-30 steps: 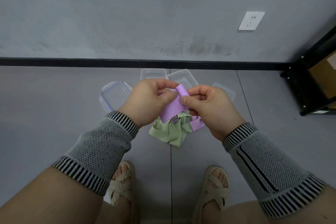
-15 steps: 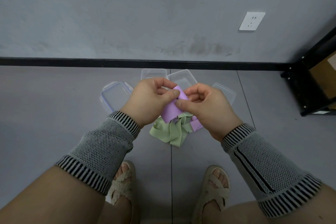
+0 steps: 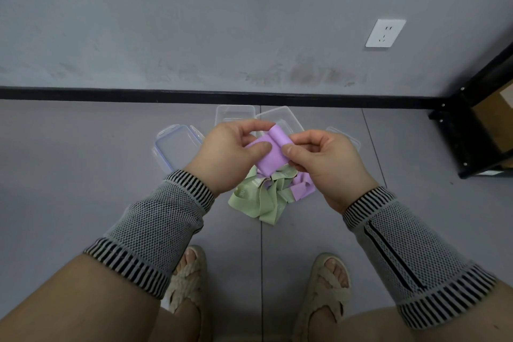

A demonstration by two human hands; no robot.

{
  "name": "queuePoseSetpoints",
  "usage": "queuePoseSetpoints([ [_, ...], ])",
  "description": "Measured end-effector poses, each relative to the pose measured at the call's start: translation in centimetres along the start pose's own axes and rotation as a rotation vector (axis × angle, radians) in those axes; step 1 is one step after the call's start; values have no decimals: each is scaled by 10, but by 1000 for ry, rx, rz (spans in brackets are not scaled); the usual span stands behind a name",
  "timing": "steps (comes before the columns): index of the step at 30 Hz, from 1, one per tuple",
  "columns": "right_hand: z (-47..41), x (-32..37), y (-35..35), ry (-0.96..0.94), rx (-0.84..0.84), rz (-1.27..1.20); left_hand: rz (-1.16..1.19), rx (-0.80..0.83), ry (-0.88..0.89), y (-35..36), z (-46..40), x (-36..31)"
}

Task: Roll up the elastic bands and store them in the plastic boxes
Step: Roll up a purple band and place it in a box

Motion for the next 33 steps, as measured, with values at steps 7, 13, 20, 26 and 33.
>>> queuePoseSetpoints([
  [7, 1, 0, 3, -11, -33, 30, 9, -15, 6, -1, -1, 1],
  [13, 0, 1, 5, -62, -47, 129, -14, -23, 24, 1, -2, 3],
  [20, 1, 4, 9, -144, -11, 242, 8, -44, 15, -3, -2, 3],
  [26, 3, 0, 10, 61, 91, -47, 17, -53, -7, -7, -2, 6],
  [33, 3, 0, 12, 29, 92, -28, 26, -68, -45, -5, -2, 6],
])
Point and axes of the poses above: each hand's wrist, its own z-axis away from the middle knuckle, its own y-axis out of the palm, x = y × z, the point moved 7 cm from there along -z, towards the middle knuckle, and after that the axes turned 13 degrees about -z, right-handed, at the moved point
